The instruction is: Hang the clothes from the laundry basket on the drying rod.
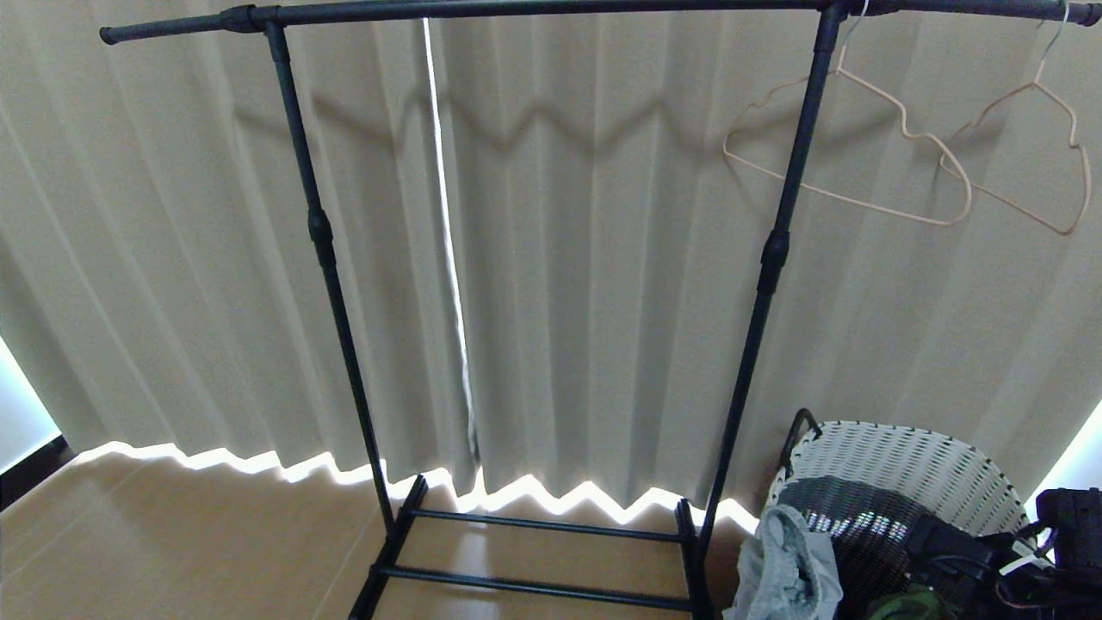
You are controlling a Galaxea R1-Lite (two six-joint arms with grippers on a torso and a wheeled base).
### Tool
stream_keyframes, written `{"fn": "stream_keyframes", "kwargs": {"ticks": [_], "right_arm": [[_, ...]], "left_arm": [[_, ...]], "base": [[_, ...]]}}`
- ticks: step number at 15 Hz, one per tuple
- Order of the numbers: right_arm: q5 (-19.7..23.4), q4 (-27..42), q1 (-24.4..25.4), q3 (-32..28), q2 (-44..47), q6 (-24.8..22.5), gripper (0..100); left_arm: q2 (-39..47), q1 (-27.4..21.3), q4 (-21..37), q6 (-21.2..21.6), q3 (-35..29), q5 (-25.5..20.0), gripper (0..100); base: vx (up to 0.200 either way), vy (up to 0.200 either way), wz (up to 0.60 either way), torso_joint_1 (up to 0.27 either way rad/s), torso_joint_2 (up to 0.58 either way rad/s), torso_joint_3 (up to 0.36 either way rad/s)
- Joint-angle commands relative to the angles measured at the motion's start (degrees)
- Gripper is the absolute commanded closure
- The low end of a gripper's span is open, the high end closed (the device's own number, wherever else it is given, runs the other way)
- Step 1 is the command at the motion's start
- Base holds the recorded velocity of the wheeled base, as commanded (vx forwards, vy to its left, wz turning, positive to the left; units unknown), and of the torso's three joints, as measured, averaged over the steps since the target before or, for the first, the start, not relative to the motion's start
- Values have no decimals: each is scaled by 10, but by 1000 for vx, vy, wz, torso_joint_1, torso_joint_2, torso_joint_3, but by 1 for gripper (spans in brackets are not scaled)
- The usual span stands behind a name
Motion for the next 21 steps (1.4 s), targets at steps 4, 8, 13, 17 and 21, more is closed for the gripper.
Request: {"fn": "stream_keyframes", "kwargs": {"ticks": [4,8,13,17,21], "right_arm": [[9,-60,0,36,-17,3,100],[22,-51,-2,36,-111,46,100],[23,-25,-14,36,-345,126,100],[17,111,-16,-38,-496,192,100],[15,293,-16,-120,-576,272,100]], "left_arm": [[1,0,0,0,0,0,0],[1,0,0,0,0,0,0],[1,0,0,0,0,-1,0],[0,0,0,0,0,-2,0],[1,0,0,0,0,-3,0]], "base": [[0,0,0,0,0,0],[0,0,0,0,0,0],[0,0,0,0,0,0],[0,0,0,0,0,0],[0,0,0,0,0,0]]}}
